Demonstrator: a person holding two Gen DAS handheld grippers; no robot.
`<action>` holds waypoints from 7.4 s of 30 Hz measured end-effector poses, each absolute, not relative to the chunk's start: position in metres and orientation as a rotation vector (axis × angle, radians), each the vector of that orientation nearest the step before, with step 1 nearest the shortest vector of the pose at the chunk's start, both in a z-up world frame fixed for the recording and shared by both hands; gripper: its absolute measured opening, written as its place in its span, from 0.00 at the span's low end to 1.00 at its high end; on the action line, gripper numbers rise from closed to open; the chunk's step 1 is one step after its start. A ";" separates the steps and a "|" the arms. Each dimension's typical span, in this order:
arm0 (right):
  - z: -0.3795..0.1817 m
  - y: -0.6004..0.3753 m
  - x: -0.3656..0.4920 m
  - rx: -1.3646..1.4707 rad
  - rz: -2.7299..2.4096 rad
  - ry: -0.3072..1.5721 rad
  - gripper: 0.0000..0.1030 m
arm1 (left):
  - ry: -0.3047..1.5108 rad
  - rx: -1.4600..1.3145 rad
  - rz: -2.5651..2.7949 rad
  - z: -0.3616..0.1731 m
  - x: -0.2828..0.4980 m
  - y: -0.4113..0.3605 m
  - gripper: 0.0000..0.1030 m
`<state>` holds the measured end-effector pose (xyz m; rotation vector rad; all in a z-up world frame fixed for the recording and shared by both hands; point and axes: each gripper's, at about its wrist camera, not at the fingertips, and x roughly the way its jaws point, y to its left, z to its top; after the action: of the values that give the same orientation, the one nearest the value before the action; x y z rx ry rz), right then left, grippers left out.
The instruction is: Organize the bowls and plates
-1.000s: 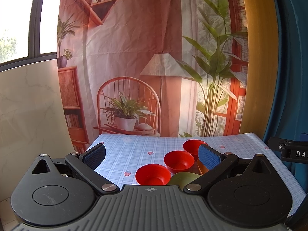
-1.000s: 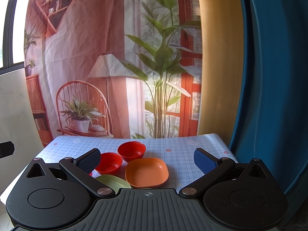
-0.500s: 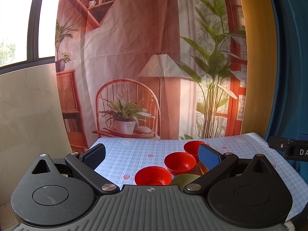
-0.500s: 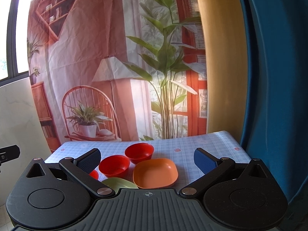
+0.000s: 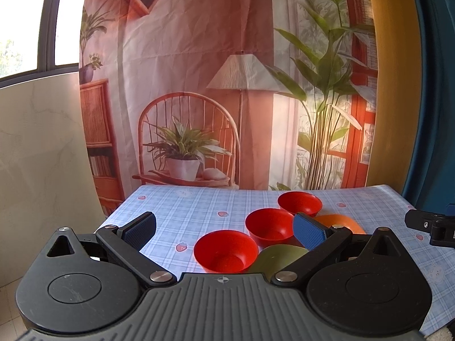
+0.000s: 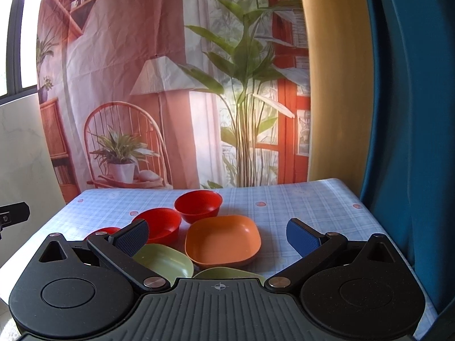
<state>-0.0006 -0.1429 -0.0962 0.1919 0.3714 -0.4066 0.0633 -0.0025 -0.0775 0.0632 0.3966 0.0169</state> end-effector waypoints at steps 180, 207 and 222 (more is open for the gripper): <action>-0.219 -0.252 0.023 0.443 -0.430 0.704 0.15 | 0.925 0.025 -0.554 -0.219 0.170 -0.116 0.20; -0.189 -0.285 0.102 0.338 -0.356 0.653 0.13 | 0.882 -0.069 -0.507 -0.191 0.239 -0.109 0.21; -0.218 -0.304 0.177 0.312 -0.304 0.711 0.10 | 0.940 -0.059 -0.449 -0.211 0.292 -0.111 0.21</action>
<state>0.1774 -0.3039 -0.2184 0.3122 0.7110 -0.3040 0.2925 -0.1113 -0.2115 -0.0586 0.9401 -0.4495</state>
